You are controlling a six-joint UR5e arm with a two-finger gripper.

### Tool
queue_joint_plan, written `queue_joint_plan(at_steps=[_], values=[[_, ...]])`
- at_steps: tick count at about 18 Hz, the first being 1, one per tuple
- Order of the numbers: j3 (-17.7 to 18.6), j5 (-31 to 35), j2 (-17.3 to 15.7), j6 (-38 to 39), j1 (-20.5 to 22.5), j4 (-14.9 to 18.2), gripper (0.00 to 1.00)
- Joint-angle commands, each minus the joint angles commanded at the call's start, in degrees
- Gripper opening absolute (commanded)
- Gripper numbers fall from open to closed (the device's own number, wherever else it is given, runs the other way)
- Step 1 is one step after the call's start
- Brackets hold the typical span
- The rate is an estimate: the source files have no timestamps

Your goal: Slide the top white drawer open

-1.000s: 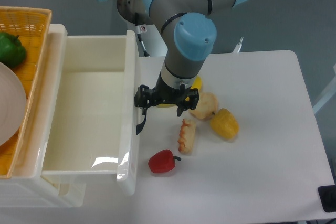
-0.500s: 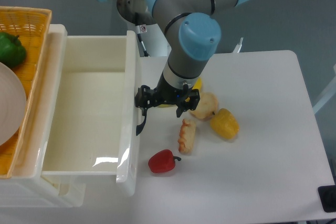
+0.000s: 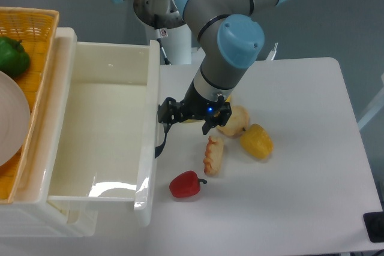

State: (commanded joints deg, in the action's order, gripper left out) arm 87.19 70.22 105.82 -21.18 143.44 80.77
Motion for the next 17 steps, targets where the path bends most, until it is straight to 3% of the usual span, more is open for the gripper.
queue_joint_plan(at_steps=[4,7,11,17], values=[[-0.8,1.7,0.0,-0.3,1.1,-0.9,1.0],[-1.0,2.3,0.1,-5.6,1.9,-1.8,1.0],[-1.1,8.2,0.1,-13.0,1.8,-5.9,1.0],[-0.9,13.8,0.4,-18.9,1.9,-6.2,1.0]])
